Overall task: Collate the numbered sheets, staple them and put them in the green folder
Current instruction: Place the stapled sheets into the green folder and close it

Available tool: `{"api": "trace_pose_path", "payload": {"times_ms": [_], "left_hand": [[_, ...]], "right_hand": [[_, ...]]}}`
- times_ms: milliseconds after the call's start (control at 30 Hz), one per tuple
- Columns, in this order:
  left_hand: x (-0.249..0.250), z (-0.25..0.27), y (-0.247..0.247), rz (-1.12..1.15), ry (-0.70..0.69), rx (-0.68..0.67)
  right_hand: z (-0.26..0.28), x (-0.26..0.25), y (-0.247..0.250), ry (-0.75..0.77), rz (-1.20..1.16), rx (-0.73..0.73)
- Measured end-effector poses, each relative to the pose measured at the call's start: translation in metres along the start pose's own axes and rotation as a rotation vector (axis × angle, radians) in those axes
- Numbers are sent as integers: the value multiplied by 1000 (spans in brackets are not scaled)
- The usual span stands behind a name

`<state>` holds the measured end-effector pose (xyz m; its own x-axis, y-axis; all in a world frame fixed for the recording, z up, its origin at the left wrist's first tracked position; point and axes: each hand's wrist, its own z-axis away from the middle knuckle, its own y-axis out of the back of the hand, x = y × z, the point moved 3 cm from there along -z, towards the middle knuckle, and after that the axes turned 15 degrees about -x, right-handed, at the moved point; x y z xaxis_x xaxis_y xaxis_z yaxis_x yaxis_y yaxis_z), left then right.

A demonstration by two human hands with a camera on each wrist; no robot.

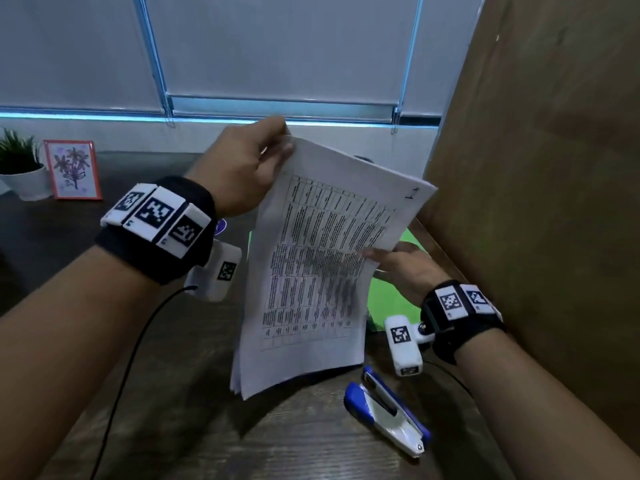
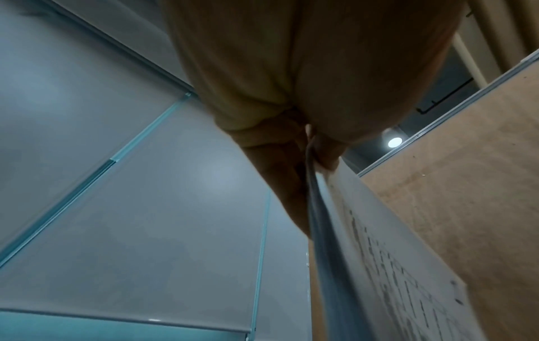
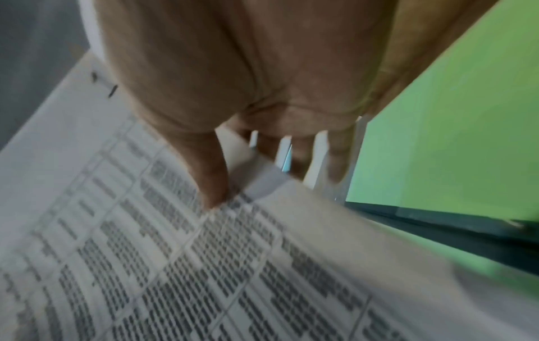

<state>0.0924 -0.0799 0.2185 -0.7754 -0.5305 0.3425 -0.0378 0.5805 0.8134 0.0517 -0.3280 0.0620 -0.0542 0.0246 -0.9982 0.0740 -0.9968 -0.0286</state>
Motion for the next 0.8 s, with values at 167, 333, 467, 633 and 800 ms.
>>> {"api": "trace_pose_path", "payload": {"times_ms": [167,333,467,633,800], "left_hand": [[-46,32,-27,790,200,121],[-68,70,-100,761,467,-156],[-60,67,-91,811,421,108],[-53,77,-108,851,443,118],[-74,104,-161,946,709,-62]], "right_hand": [[-3,-6,-15,91,-97,27],[-6,-20,-27,180,-109,57],[-1,-45,-32,273,-54,33],[1,-34,-33,315,11,35],[-11,46,-19,0,234,-61]]}}
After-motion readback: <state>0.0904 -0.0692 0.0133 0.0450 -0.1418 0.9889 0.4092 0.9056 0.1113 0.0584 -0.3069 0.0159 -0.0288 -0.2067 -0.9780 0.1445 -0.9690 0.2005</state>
